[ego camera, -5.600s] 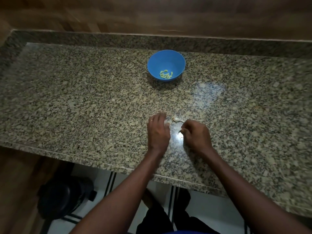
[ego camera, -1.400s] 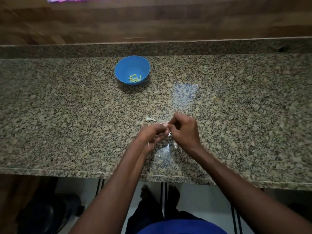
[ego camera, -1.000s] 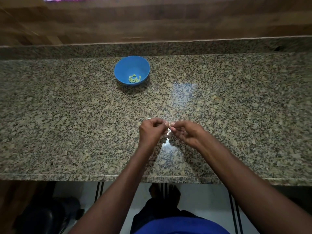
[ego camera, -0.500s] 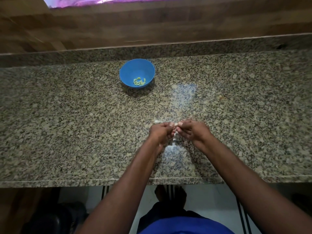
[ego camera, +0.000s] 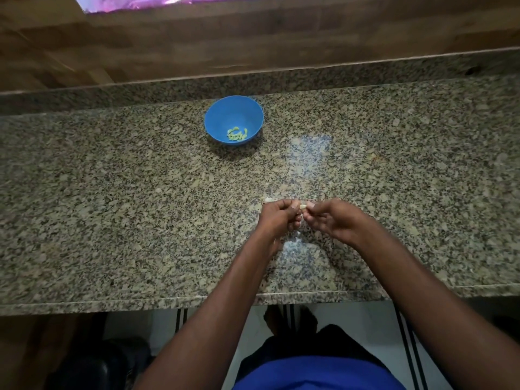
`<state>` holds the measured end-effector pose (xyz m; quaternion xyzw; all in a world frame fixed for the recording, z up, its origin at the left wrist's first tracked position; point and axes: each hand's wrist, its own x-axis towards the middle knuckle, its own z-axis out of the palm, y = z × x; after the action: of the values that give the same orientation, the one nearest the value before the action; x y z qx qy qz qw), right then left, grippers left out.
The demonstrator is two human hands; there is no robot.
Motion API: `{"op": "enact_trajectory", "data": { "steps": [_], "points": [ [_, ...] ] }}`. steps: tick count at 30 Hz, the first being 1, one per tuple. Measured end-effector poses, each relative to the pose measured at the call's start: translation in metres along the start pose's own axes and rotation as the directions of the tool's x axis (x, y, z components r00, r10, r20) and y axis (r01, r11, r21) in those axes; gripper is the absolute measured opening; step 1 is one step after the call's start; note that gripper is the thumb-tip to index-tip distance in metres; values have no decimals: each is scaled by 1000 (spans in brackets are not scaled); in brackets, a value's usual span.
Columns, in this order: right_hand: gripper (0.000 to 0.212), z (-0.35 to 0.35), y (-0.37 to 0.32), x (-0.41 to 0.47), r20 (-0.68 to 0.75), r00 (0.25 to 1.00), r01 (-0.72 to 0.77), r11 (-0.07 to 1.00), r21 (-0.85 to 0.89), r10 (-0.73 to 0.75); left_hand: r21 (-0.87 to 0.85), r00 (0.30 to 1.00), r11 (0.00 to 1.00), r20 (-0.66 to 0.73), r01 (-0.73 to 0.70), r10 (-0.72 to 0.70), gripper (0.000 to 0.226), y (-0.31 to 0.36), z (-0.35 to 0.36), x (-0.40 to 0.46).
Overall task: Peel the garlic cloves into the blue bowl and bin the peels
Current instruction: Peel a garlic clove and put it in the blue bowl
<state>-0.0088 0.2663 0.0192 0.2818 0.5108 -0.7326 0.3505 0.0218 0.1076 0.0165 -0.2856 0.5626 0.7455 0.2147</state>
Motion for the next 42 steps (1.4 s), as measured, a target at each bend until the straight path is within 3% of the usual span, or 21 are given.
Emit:
{"op": "enact_trajectory", "data": {
  "steps": [3, 5, 12, 15, 18, 22, 26, 28, 30, 34, 38, 42],
  "points": [
    [7, 0, 6, -4, -5, 948, 301, 897, -323, -319, -27, 998, 998, 12, 63, -62, 15, 2, 4, -3],
    [3, -4, 8, -5, 43, 933, 351, 876, -331, -358, -54, 994, 993, 37, 105, -103, 18, 5, 6, -4],
    [11, -11, -12, -4, 168, 980, 155, 947, -282, -110, -176, 980, 970, 135, 170, -147, 18, 4, 5, -9],
    [17, -14, -17, -2, 191, 982, 22, 983, -181, 13, -200, 979, 965, 148, 170, -142, 19, 6, 6, -9],
    [12, -22, -21, -3, 155, 987, 66, 966, -252, -27, -165, 981, 978, 162, 131, -104, 15, 10, 7, -10],
    [16, -24, -20, -10, 56, 949, 283, 760, -585, -310, -117, 995, 993, 103, 27, -15, 11, 8, 4, -5],
    [25, -23, -15, -9, 61, 882, 335, 534, -776, -466, -98, 992, 993, 97, -70, 80, 11, 5, 7, -8],
    [17, -25, -12, -9, 71, 859, 351, 483, -802, -507, -66, 989, 990, 70, -128, 133, 12, 2, 8, -8],
    [8, -26, -10, -10, 72, 854, 390, 541, -745, -515, -29, 983, 984, 39, -178, 179, 14, 0, 9, -7],
    [13, -28, -8, -12, 86, 863, 430, 634, -643, -497, 30, 969, 970, -33, -242, 243, 13, -3, 11, -6],
    [15, -27, -3, -9, 78, 893, 401, 705, -585, -443, 105, 955, 954, -67, -282, 290, 13, -7, 14, -4],
    [19, -25, -3, -7, 18, 929, 329, 804, -496, -369, 49, 965, 966, -67, -252, 255, 15, -8, 15, -4]
  ]
}}
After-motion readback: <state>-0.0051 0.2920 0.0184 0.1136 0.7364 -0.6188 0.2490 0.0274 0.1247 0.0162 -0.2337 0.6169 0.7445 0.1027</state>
